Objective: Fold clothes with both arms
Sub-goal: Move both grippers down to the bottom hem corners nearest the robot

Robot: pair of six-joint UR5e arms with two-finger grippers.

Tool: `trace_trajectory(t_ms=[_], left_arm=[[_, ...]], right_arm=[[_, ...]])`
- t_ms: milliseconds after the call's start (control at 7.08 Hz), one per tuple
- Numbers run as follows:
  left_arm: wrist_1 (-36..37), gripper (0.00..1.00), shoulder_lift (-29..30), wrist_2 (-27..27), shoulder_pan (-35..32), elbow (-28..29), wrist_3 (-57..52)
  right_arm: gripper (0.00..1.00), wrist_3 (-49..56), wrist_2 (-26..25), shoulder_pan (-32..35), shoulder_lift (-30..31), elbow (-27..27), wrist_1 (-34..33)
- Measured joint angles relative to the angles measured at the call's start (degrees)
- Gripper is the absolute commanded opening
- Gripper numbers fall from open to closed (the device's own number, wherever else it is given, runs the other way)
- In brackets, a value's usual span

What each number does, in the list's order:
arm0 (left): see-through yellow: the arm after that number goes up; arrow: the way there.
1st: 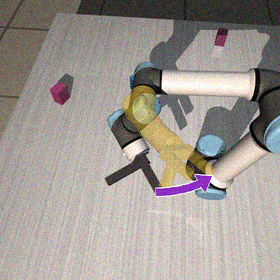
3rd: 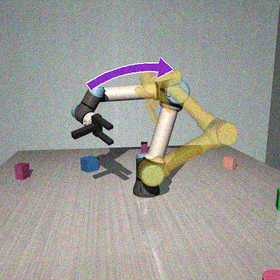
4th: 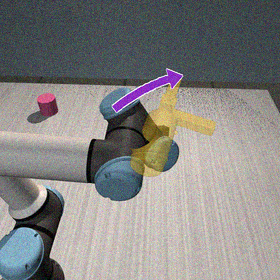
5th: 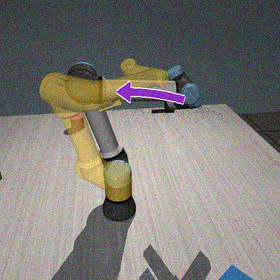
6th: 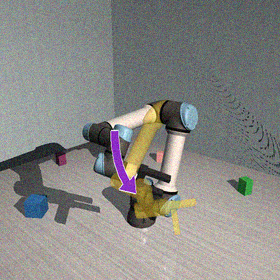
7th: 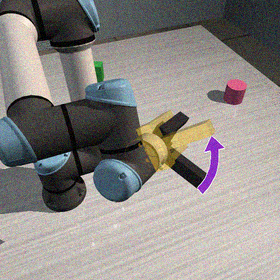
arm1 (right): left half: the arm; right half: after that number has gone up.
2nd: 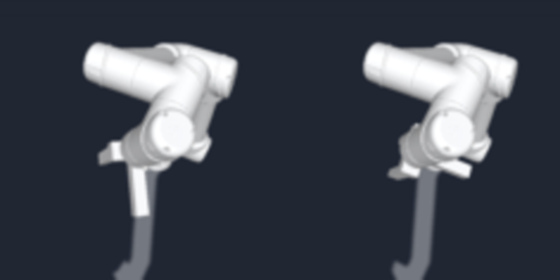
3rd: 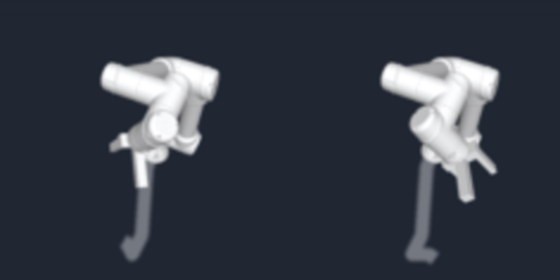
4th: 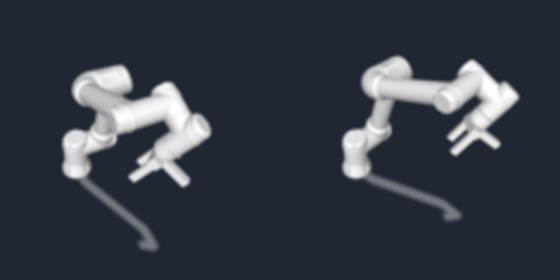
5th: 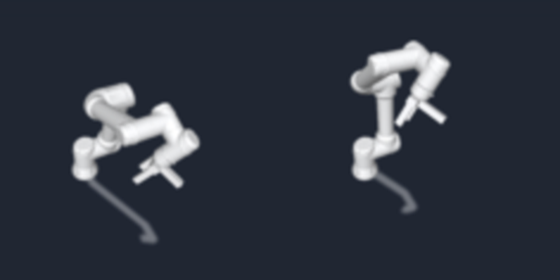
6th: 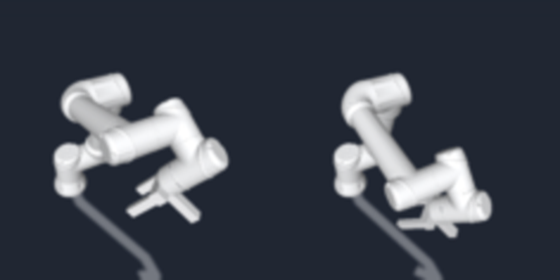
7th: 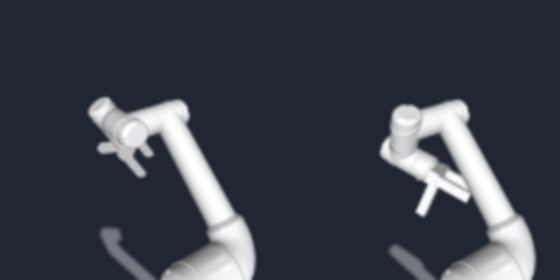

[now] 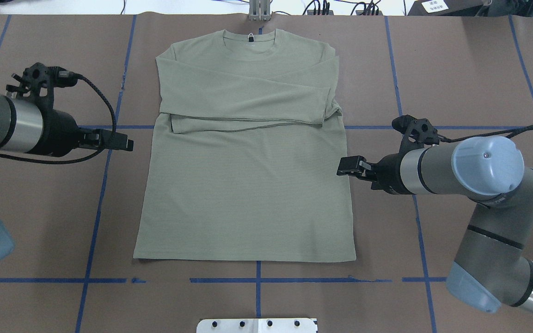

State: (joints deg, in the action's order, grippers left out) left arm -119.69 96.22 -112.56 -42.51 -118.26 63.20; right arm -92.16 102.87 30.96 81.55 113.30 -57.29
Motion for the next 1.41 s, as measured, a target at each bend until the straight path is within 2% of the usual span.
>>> trace_trajectory(t_ms=[282, 424, 706, 988, 1412], left_arm=[[-12.93, 1.00, -8.72, 4.65, 4.95, 0.10, 8.20], [-16.70, 0.92, -10.89, 7.82, 7.75, 0.44, 13.13], [-18.58, 0.67, -11.12, 16.87, 16.81, 1.67, 24.59], [-18.73, 0.67, -8.59, 20.93, 21.56, 5.19, 31.11], [-18.72, 0.68, -7.80, 20.84, 23.24, 7.33, 32.05]], right_arm=[[1.00, -4.08, -3.57, -3.09, 1.21, -0.01, 1.65], [1.00, -4.75, -4.87, -3.99, 1.27, -0.28, 1.72], [1.00, -5.02, -5.51, -4.45, 1.27, -0.40, 1.74], [1.00, -5.05, -5.57, -4.45, 1.32, -0.35, 1.76], [1.00, -5.13, -5.58, -4.42, 1.40, -0.21, 1.83]])
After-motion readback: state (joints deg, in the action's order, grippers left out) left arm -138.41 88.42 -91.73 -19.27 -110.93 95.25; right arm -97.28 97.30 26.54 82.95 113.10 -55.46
